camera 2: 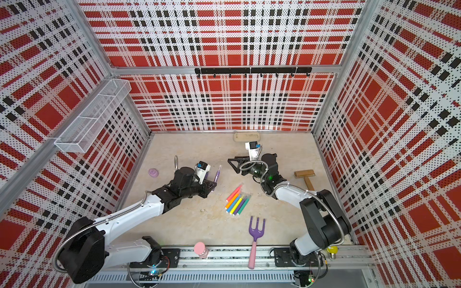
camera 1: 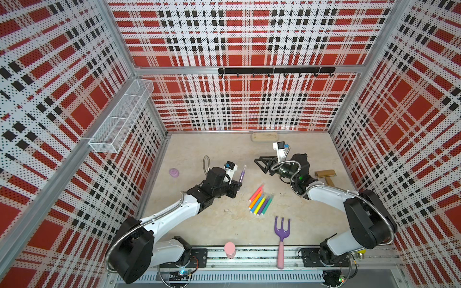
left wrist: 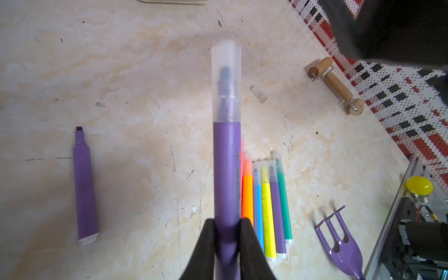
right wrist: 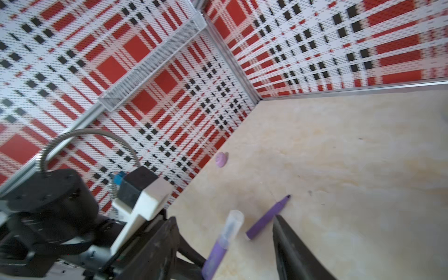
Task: Remove pen caps from pens
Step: Pick up the pen from the center of the table, then open the pen cap on the pen.
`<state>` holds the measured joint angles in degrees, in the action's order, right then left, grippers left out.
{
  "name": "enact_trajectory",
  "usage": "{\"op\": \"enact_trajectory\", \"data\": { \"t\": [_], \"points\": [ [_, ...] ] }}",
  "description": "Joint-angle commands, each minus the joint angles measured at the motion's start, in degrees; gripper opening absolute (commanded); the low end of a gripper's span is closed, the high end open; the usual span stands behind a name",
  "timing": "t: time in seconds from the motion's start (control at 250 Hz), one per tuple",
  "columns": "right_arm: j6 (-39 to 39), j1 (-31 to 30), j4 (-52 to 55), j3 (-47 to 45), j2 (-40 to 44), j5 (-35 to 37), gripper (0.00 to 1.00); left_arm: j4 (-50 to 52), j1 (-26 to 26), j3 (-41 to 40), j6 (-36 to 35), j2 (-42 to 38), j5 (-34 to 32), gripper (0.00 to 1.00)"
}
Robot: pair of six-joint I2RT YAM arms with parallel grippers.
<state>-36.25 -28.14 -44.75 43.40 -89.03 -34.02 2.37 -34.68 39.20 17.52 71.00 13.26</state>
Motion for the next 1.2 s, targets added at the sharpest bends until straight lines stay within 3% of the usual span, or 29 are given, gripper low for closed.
{"op": "enact_trajectory", "data": {
  "t": [0.0,0.372,0.536,0.852,1.196],
  "points": [
    [-3.8,-1.6,-6.7,0.8,-2.4,-2.5,0.65,-6.4,0.2,-0.2,1.4,-0.6,1.7,0.02],
    [-3.9,-4.1,-2.0,3.9,-5.1,0.4,0.59,-8.0,-0.5,-0.4,0.7,-2.7,6.3,0.01],
    [-5.2,-4.1,-3.4,4.4,-6.4,0.4,0.43,-8.1,-1.0,-0.8,0.6,-2.7,6.8,0.01],
    [-4.2,-4.5,-2.1,5.1,-6.5,1.2,0.02,-8.1,-0.9,-1.8,0.4,-3.6,6.7,0.01],
    [-2.0,-3.6,-3.2,9.2,-5.8,4.6,0.0,-11.2,-2.2,-4.4,1.8,1.0,12.1,0.0]
  ]
}}
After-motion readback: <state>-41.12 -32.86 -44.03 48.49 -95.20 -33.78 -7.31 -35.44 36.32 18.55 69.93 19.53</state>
